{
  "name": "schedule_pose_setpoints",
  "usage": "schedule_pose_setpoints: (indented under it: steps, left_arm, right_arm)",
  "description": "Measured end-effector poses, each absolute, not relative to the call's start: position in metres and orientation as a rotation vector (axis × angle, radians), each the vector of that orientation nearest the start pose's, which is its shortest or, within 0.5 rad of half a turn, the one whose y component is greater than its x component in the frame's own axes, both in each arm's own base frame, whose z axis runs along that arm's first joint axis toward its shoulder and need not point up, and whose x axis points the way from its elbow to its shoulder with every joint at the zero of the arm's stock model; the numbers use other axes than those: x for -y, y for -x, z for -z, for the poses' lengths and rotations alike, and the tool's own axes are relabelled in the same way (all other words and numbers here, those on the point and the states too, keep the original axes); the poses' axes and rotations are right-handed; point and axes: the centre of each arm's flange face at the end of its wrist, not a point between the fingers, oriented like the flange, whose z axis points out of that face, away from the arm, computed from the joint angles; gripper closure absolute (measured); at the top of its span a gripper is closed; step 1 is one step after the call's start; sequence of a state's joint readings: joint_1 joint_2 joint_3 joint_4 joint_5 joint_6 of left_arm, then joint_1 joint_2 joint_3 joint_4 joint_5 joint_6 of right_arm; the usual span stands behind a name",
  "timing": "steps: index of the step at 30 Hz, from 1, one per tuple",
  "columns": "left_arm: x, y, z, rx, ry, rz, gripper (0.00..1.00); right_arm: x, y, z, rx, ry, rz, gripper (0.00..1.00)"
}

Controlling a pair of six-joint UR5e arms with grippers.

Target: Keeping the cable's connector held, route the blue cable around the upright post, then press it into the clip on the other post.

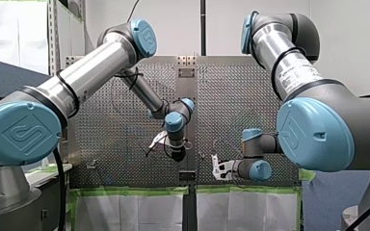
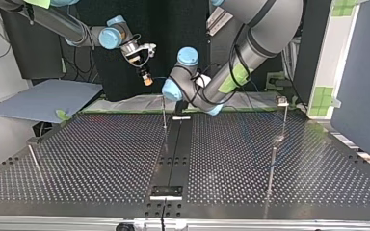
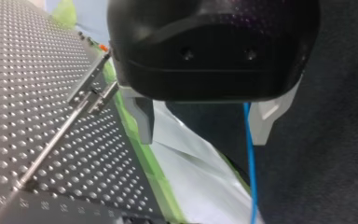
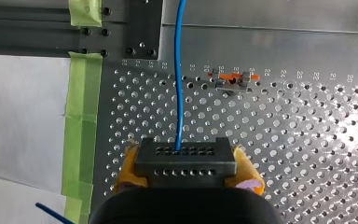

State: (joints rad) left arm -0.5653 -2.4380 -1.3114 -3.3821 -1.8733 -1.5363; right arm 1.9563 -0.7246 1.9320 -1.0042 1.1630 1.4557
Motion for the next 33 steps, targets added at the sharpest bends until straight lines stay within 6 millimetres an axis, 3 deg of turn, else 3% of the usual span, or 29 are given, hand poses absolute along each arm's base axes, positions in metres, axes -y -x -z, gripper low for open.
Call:
schedule_pose_setpoints:
  steps: [8, 15, 25, 33]
  left_arm:
    - [0.417, -0.482, -0.082, -2.369, -0.585, -0.139, 0.00]
    - [0.427, -0.490, -0.096, -2.399, -0.610, -0.077, 0.00]
    - [0.440, -0.498, -0.074, -2.479, -0.679, -0.041, 0.00]
    - [0.434, -0.502, -0.078, -2.540, -0.692, -0.055, 0.00]
  right_arm:
    - [0.423, -0.358, 0.038, 0.753, -1.956, -1.599, 1.00]
    - [0.423, -0.359, 0.038, 0.753, -1.957, -1.599, 1.00]
    - [0.423, -0.359, 0.038, 0.753, -1.957, -1.600, 1.00]
    - [0.423, -0.359, 0.038, 0.753, -1.957, -1.599, 1.00]
